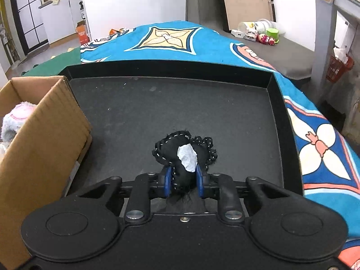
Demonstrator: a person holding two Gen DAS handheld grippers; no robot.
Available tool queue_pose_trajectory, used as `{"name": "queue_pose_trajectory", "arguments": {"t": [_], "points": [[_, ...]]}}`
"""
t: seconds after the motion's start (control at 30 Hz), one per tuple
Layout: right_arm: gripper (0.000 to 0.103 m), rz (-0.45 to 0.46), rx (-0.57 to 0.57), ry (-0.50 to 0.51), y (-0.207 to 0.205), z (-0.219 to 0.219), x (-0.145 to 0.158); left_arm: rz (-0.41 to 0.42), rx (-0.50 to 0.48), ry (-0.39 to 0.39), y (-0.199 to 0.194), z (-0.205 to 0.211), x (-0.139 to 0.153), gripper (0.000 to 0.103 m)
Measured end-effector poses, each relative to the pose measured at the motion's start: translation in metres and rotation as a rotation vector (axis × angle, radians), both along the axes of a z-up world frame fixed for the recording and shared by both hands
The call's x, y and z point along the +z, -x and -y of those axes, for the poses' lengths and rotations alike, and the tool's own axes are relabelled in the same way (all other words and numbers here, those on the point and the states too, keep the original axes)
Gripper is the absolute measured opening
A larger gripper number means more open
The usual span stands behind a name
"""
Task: Organize soft objects
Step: 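Move the right tool to the black beaded item and close on it, then carry the black beaded item with the right tool into the box and release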
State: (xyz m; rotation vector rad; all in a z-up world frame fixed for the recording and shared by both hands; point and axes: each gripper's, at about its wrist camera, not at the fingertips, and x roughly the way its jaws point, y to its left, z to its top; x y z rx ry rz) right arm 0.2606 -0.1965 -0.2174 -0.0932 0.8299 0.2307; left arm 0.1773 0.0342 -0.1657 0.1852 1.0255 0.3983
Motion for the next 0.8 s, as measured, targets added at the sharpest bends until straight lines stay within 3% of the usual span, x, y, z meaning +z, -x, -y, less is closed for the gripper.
{"name": "queue_pose_trajectory", "arguments": {"t": [0.8], "points": [[0.022,0.026,0.028,-0.009,0.039,-0.002,0.055,0.064,0.004,0.050,0.016,-0.007,0.017,0.039]]}}
